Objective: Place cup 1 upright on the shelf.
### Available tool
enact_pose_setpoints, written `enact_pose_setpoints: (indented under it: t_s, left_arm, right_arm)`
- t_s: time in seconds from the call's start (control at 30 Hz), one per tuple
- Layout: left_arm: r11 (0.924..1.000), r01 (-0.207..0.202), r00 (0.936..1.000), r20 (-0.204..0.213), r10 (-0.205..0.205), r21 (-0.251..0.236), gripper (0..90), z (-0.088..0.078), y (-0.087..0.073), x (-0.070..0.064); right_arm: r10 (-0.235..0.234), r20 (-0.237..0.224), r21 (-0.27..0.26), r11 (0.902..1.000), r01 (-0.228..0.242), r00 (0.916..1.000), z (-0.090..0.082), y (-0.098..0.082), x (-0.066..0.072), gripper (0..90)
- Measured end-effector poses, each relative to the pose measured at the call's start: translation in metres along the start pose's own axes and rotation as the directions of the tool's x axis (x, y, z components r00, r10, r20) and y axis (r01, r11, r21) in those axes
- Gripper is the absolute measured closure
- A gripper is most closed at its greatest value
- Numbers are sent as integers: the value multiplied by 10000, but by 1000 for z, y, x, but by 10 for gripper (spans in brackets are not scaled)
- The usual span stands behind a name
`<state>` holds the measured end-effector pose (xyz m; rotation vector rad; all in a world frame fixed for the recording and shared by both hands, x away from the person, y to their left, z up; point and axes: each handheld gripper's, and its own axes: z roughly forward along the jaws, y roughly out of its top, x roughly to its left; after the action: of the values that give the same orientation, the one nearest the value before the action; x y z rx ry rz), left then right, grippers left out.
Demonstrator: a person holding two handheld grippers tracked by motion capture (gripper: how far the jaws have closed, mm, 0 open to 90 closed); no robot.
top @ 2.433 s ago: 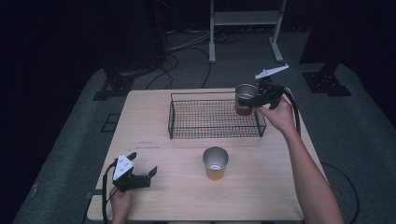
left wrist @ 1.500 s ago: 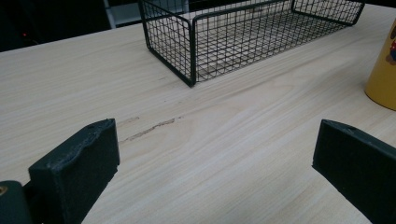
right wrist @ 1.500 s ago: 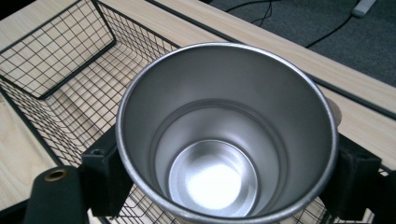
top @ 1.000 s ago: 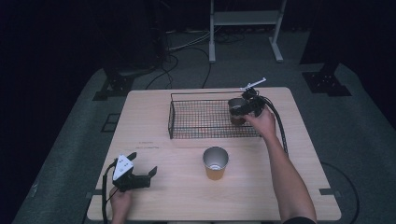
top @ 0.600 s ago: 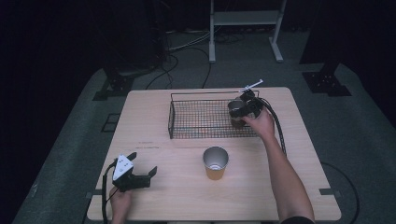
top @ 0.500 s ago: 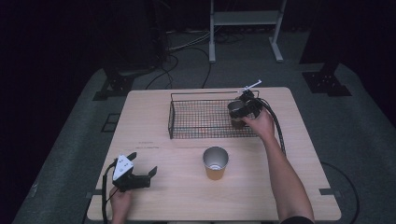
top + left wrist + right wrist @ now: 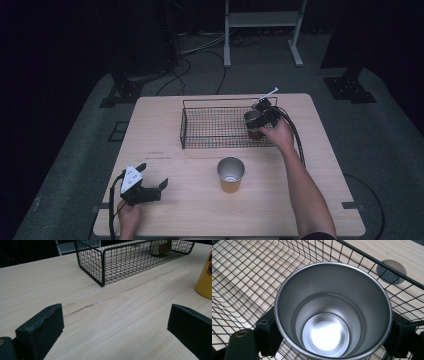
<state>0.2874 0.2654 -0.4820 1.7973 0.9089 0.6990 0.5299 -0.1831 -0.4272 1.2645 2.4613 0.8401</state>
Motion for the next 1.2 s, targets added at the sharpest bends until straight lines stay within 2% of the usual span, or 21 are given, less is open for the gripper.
enact_pose_setpoints:
  t_s: [0.3,1.0,1.2]
  left_arm:
    - [10000,-6,10000,-4,6,6,0,0,0,0]
    - [10000,-17,10000,-2,17,9,0,0,0,0]
    - [10000,-11,10000,2,11,1,0,0,0,0]
  right_arm:
    - [-168,171,-17,9999,168,9997,-3,-4,2,147]
    - [-73,-114,-418,9991,68,9999,-4,-16,4,106]
    - [-133,-32,-590,9982,130,9999,-6,-15,5,89]
